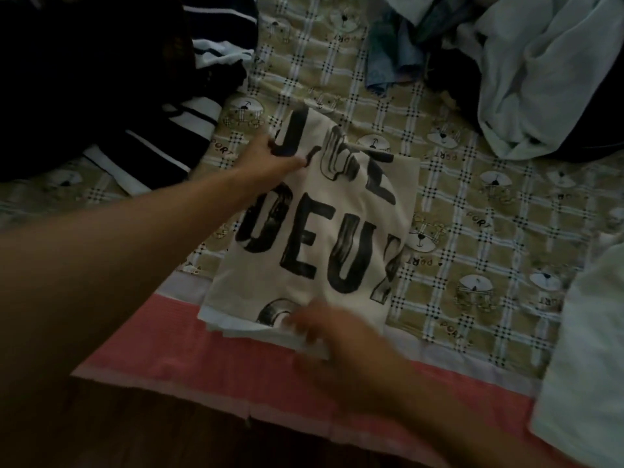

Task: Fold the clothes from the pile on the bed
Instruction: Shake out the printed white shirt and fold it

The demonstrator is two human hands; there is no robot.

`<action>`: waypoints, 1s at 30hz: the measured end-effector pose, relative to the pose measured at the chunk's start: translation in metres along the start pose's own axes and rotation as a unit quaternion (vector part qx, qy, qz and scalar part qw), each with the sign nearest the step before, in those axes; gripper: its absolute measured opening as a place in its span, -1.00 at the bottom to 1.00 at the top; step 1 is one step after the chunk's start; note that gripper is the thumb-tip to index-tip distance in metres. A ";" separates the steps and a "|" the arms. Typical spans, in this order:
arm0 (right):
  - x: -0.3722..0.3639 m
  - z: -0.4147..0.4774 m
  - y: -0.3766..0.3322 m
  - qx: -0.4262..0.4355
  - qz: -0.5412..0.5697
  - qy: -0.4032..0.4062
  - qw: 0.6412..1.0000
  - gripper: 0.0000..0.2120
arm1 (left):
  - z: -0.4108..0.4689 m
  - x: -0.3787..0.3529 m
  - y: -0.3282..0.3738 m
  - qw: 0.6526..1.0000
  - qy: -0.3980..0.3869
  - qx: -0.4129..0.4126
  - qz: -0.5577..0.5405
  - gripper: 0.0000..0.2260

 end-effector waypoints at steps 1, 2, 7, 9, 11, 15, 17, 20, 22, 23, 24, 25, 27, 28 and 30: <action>0.015 0.016 0.016 -0.030 0.008 0.100 0.995 -0.65 | -0.010 0.005 -0.011 1.000 -0.012 0.007 0.009 -0.52; 0.032 0.019 0.034 -0.062 0.024 0.186 0.980 -0.68 | -0.023 0.009 -0.024 0.999 -0.029 0.012 0.020 -0.51; 0.125 0.072 0.107 -0.153 -0.031 0.376 0.913 -0.57 | -0.092 0.023 -0.083 0.989 -0.118 0.030 0.089 -0.37; 0.155 0.097 0.124 -0.171 -0.083 0.344 0.920 -0.46 | -0.101 0.026 -0.094 0.989 -0.109 0.032 0.098 -0.39; 0.170 0.119 0.138 -0.180 -0.097 0.273 0.940 -0.47 | -0.103 0.026 -0.101 0.989 -0.112 0.025 0.089 -0.43; 0.191 0.126 0.147 -0.188 -0.136 0.210 0.950 -0.84 | -0.106 0.031 -0.106 0.989 -0.121 0.019 0.088 -0.53; 0.199 0.124 0.148 -0.172 -0.133 0.214 0.952 -0.91 | -0.109 0.036 -0.114 0.989 -0.117 0.023 0.092 -0.59; 0.210 0.118 0.156 -0.177 -0.156 0.304 0.923 -0.91 | -0.123 0.042 -0.130 0.986 -0.110 0.038 0.120 -0.66; 0.209 0.114 0.161 -0.175 -0.165 0.310 0.920 -0.87 | -0.132 0.047 -0.132 0.984 -0.117 0.036 0.129 -0.62; 0.205 0.113 0.160 -0.157 -0.165 0.278 0.933 -0.85 | -0.134 0.049 -0.127 0.983 -0.116 0.024 0.143 -0.61; 0.199 0.112 0.159 -0.135 -0.159 0.240 0.948 -0.85 | -0.132 0.050 -0.119 0.981 -0.106 0.005 0.165 -0.62; 0.194 0.112 0.157 -0.116 -0.151 0.209 0.959 -0.85 | -0.125 0.051 -0.109 0.980 -0.084 -0.017 0.178 -0.63; 0.189 0.109 0.152 -0.096 -0.143 0.199 0.965 -0.87 | -0.099 0.051 -0.081 0.985 -0.008 -0.049 0.163 -0.66; 0.188 0.108 0.152 -0.096 -0.132 0.208 0.964 -0.88 | -0.081 0.049 -0.065 0.987 0.021 -0.065 0.146 -0.64; 0.188 0.105 0.154 -0.107 -0.082 0.218 0.967 -0.87 | -0.037 0.037 -0.032 0.990 0.032 -0.089 0.107 -0.56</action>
Point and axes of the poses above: each hand's wrist, its own z-axis towards the middle knuckle, its own x-axis out of the back of the hand, y = z × x, the point moved 3 cm from there along z, towards the middle knuckle, and after that the axes turned 10 degrees about -z, right-handed, at the moved point
